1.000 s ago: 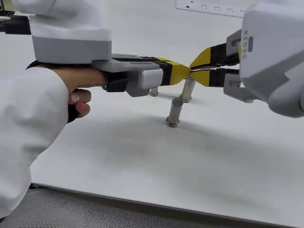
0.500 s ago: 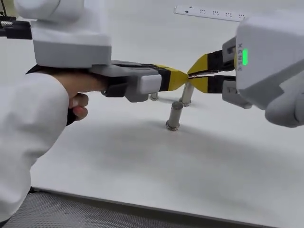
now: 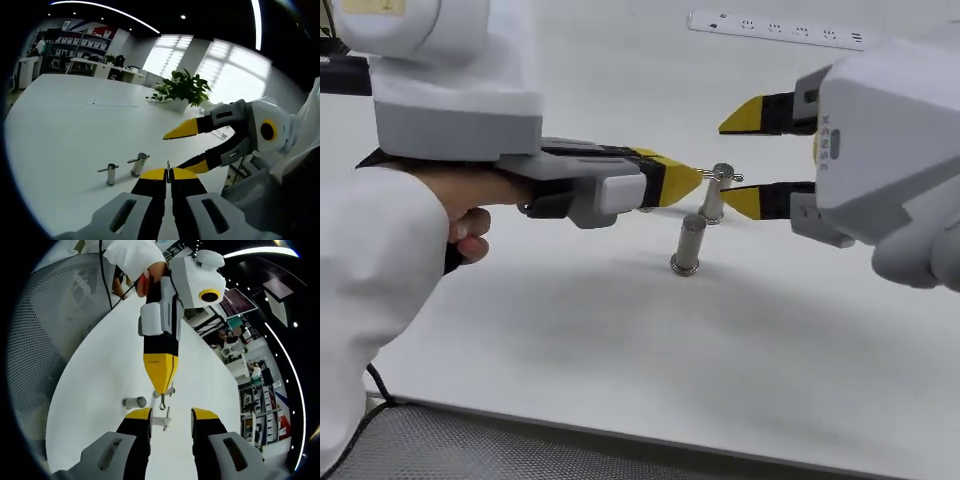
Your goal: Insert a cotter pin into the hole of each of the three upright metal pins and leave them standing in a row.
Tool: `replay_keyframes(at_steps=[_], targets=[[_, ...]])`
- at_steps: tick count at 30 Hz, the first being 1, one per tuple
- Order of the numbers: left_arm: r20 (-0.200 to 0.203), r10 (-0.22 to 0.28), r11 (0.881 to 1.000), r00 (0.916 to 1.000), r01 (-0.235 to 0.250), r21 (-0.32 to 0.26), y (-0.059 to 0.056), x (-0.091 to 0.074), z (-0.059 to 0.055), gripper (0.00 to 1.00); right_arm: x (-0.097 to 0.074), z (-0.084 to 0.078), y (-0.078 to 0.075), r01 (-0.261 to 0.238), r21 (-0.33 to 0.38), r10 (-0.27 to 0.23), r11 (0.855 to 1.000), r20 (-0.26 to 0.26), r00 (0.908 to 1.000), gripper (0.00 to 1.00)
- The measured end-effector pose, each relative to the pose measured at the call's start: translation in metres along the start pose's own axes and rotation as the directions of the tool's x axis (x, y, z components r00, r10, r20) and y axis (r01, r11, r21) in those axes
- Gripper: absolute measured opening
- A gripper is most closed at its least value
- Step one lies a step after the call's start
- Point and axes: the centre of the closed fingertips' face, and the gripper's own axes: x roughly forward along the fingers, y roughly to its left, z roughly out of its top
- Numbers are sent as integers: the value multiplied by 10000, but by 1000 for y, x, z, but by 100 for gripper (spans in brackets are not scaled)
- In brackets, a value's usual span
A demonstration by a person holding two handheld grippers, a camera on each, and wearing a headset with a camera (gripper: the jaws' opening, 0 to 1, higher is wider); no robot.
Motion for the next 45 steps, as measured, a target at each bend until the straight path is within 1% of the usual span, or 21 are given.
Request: replay_keyframes(at_steps=[4,7,9,12,14,17,18,19,20,21,23,25,29,30,31,33,34,38,41,43,45], targets=[[109,-66,9998,9999,64,188,1,-3,3,0,-2,-6,0,23,599,-15,9982,-145,9999,33],[405,-140,9972,9991,109,740,0,-4,10,0,-2,-13,3,-191,1685,208,9855,-84,9997,33],[545,-179,9929,9984,114,1181,0,-5,13,0,-4,-18,5,-375,2370,387,9708,-1,9993,32],[668,-444,9789,9968,300,2022,-5,-6,17,0,-6,-23,8,-758,3426,731,9364,210,9971,35],[719,-535,9780,9960,377,2053,-8,-6,18,0,-8,-23,6,-859,4277,667,8998,597,9960,32],[769,-773,9687,9940,566,2418,-14,-7,19,0,-10,-22,7,-1480,5590,907,8159,1291,9875,33],[769,-794,9683,9939,585,2427,-14,-7,19,0,-12,-21,6,-1633,5843,917,7950,1504,9844,32],[704,-848,9707,9939,665,2310,-15,-6,18,0,-14,-19,5,-1910,6190,940,7618,1860,9780,31],[753,-839,9696,9936,640,2362,-16,-7,19,0,-14,-17,6,-2086,6298,998,7482,2041,9739,31],[815,-864,9664,9929,637,2489,-13,-7,21,0,-16,-14,6,-2359,6573,1028,7158,2350,9665,31],[833,-1054,9631,9909,809,2567,-16,-8,22,0,-22,-4,3,-3137,7007,1009,6408,3282,9392,32],[788,-1171,9590,9900,921,2682,-18,-9,22,0,-25,-2,-1,-3432,7169,955,6068,3629,9269,31],[667,-1442,9513,9873,1197,2842,-23,-10,21,0,-27,0,-1,-3870,7193,1091,5769,4017,9092,28],[612,-1514,9476,9866,1273,2931,-24,-10,21,0,-28,4,0,-4178,7148,1188,5608,4300,8950,27],[583,-1556,9425,9861,1306,3075,-26,-10,21,0,-29,7,2,-4484,7190,1278,5310,4552,8812,25],[550,-1725,9362,9835,1463,3196,-29,-10,21,0,-31,15,6,-5100,7048,1496,4931,5087,8478,20],[526,-1834,9299,9816,1558,3331,-30,-11,21,0,-31,14,5,-5055,7066,1400,4952,5093,8491,21],[429,-2263,9126,9731,1965,3584,-35,-12,21,0,-31,17,7,-5232,6870,1557,5043,5236,8376,17],[268,-2546,9015,9667,2272,3685,-40,-12,19,0,-31,19,9,-5398,6841,1651,4906,5353,8284,15],[298,-2746,9002,9611,2461,3593,-44,-13,20,0,-32,21,13,-5740,6822,1875,4529,5565,8094,13],[212,-2935,8910,9557,2654,3683,-47,-13,19,0,-32,21,13,-5745,6853,1791,4476,5607,8084,12]])
